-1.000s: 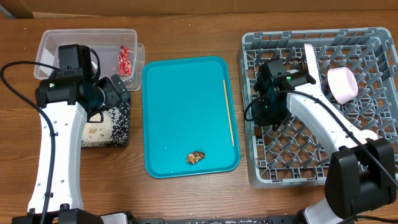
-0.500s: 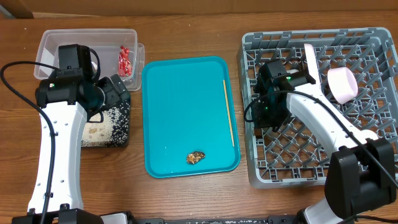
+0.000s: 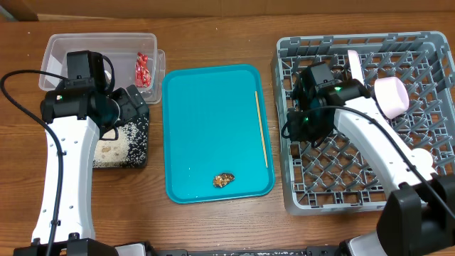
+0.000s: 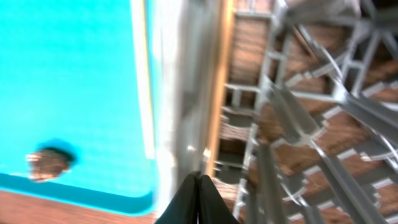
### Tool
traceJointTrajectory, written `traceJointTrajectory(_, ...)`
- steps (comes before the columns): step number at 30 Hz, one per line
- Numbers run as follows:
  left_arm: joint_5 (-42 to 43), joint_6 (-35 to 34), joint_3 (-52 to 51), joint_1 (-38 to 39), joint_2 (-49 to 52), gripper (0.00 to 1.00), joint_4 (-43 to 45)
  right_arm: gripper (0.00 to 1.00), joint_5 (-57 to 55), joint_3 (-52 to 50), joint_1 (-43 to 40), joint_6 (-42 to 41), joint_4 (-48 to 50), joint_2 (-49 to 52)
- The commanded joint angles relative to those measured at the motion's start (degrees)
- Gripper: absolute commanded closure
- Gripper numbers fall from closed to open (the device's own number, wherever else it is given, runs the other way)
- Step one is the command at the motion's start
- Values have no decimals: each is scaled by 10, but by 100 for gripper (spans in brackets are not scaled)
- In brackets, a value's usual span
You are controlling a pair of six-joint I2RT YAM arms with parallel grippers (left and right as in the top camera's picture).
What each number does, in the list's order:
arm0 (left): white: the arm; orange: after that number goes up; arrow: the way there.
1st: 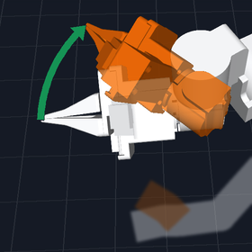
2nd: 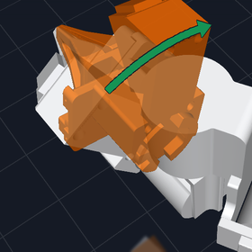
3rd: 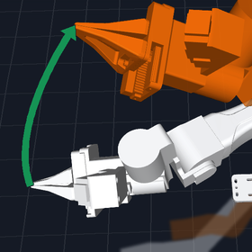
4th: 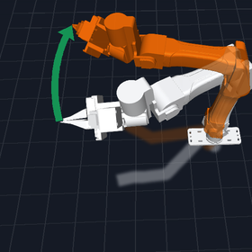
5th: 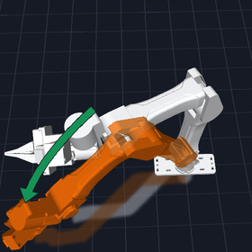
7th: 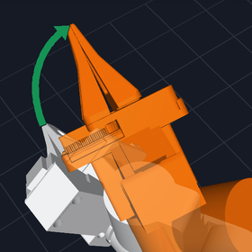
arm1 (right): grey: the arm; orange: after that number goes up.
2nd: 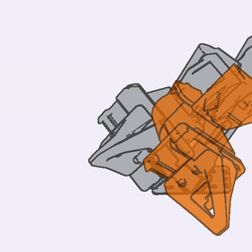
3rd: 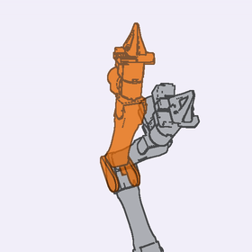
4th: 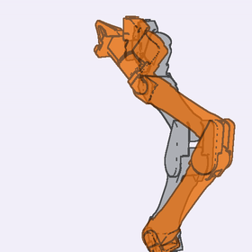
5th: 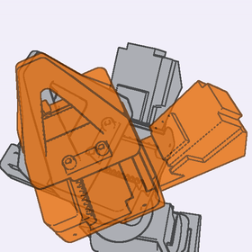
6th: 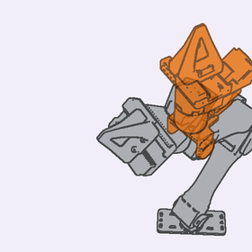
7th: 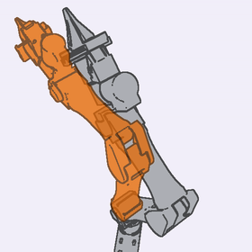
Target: Sort waste into correct bins and load items into the dishwasher
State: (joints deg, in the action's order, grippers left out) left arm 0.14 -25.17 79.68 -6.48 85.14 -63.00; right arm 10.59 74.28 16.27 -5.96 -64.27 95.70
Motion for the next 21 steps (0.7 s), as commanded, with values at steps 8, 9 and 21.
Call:
traceJointTrajectory(8, -7, -6, 12, -1, -10, 0, 0, 96, 69, 16, 24, -2, 6, -18)
traceJointTrajectory(9, -7, -6, 12, -1, -10, 0, 0, 96, 77, 16, 29, 0, 7, -18)
traceJointTrajectory(21, -7, -6, 12, -1, -10, 0, 0, 96, 84, 15, 77, -2, -5, -18)
